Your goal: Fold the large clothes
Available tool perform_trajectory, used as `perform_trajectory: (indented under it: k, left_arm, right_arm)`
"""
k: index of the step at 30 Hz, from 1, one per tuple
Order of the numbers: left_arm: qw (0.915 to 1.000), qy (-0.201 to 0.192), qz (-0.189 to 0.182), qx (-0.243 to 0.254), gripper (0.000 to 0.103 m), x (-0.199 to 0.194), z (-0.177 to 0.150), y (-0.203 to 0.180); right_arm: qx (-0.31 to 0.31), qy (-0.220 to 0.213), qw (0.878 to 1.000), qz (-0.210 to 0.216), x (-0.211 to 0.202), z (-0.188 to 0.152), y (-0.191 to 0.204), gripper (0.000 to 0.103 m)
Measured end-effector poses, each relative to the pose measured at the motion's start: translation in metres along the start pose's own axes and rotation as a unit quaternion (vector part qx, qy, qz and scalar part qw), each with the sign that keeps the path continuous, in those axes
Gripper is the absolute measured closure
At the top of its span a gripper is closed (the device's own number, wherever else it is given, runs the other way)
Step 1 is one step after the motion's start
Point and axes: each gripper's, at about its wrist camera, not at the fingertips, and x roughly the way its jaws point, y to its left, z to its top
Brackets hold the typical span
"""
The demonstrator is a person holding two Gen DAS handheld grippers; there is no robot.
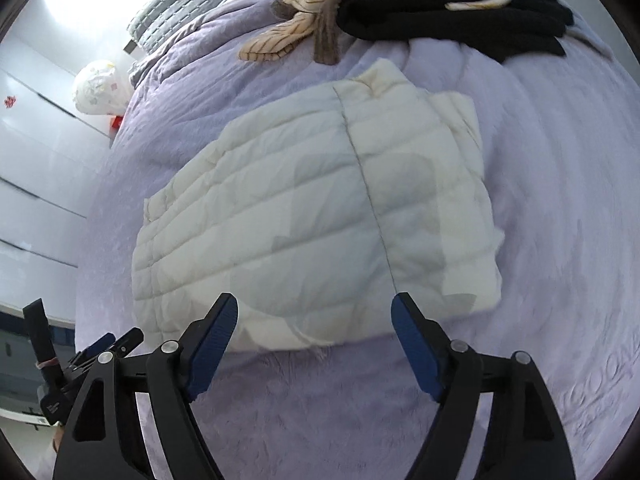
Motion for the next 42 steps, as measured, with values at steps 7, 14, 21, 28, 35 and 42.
perform_trajectory:
  k: [7,14,21,28,35,42]
  left_arm:
    - [0.9972,0.026,-0.059,-0.038,0.0,0.006,-0.015,0.016]
    - [0.9858,0.049,-0.118,-0.108,0.0,0.024,-0.031,0.035]
    - [0.9475,0.049,-0.23,-0.217,0.0,0.045,-0.04,0.047]
    - [0.9411,0.031,-0.233,-0.243,0.0,0.06,-0.039,0.042]
    - [0.9324,0.011,-0.229,-0.279,0.0,0.078,-0.019,0.049]
    - [0.9248,0.0,-0.224,-0.308,0.0,0.094,-0.006,0.052]
  right_arm:
    - [0.05,0.009,0.998,0.028,-0.001,-0.021,-0.026,0.011]
    - [0.121,0.006,0.989,0.086,0.003,-0.034,-0.054,0.0]
    - [0.197,0.017,0.967,0.16,0.022,-0.031,-0.083,0.0]
    - [0.266,0.004,0.936,0.23,0.047,-0.034,-0.108,0.0]
    - [0.292,-0.009,0.916,0.273,0.069,-0.02,-0.123,0.0]
    - [0.306,-0.022,0.902,0.303,0.091,-0.003,-0.122,0.0]
